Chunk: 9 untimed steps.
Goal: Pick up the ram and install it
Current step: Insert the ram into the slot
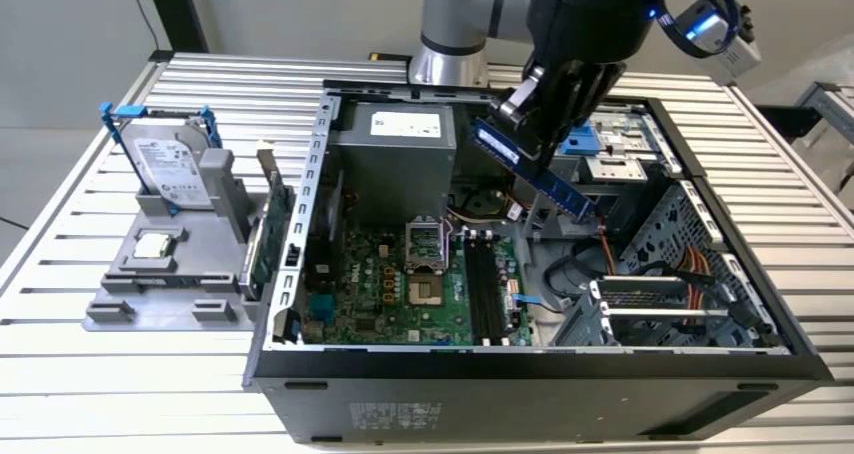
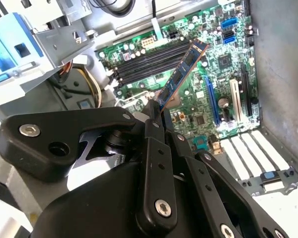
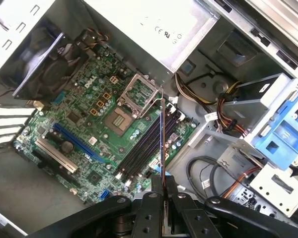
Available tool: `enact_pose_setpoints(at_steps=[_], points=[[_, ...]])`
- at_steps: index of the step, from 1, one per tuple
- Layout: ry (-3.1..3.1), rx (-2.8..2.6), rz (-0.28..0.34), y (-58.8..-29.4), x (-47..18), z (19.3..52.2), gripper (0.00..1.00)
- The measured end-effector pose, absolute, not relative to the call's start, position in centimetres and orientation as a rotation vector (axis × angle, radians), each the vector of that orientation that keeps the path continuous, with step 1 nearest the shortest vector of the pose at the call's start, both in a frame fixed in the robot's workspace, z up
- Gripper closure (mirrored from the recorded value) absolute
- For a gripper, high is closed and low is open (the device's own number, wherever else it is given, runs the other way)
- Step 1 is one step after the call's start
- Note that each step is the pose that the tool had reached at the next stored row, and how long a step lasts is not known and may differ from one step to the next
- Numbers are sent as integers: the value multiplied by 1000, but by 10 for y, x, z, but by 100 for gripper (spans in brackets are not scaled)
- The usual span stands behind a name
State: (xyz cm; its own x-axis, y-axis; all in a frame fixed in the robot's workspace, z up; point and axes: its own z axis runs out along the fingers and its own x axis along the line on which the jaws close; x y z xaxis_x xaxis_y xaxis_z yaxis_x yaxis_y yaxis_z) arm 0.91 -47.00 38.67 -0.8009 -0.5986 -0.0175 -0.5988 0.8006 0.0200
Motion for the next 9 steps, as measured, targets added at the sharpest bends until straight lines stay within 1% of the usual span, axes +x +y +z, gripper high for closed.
enact_pose_setpoints(at_steps=[9], points=[[2994, -913, 38, -470, 9, 387, 100]])
